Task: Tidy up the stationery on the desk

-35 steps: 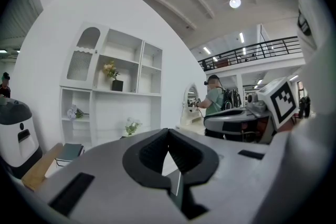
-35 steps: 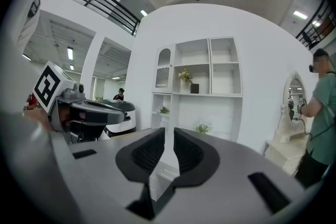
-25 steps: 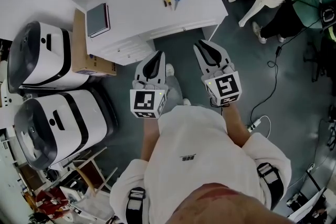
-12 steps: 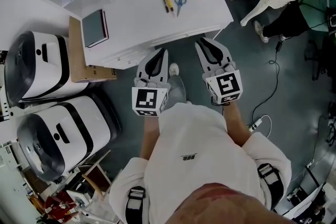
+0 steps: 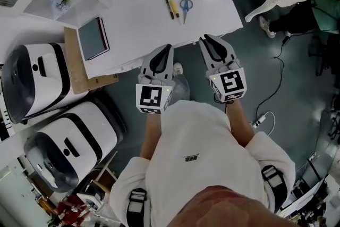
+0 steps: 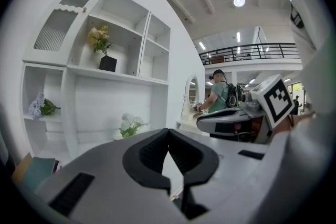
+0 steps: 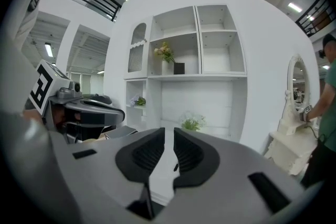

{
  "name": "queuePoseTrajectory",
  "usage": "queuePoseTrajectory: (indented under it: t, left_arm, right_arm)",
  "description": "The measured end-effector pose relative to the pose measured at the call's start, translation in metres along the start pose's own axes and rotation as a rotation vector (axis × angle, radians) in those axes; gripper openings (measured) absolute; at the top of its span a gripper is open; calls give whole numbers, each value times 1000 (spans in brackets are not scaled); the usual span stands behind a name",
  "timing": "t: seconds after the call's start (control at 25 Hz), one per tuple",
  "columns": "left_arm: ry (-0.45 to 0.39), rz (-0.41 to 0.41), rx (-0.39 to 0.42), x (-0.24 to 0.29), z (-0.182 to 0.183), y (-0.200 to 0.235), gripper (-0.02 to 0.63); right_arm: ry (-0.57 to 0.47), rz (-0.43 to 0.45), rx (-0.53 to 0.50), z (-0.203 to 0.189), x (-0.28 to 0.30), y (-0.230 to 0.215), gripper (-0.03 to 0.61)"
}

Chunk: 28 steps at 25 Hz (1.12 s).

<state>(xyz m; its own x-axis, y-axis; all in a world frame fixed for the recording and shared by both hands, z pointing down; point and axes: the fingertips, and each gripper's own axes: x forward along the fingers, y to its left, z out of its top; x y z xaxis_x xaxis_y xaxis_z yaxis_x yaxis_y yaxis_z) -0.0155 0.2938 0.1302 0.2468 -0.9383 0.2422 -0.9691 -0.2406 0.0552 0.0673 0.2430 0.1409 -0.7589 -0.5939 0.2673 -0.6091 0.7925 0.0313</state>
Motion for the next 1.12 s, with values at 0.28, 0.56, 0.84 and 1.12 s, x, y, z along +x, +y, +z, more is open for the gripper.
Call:
queuePoseTrajectory:
  t: [0.28, 0.56, 0.84, 1.12]
  left_arm:
    - [30, -43, -6, 51, -5, 45, 0]
    - [56, -96, -34, 104, -22, 81, 0]
    - [96, -141, -68, 143, -45, 101, 0]
    - [127, -179, -75, 175, -78, 113, 0]
  right_arm:
    - [41, -21, 25, -4, 62, -24, 32]
    - [105, -46, 52, -26, 121, -46, 32]
    - [149, -80, 84, -50, 157, -67, 35]
    - [212, -90, 170, -87, 184, -83, 44]
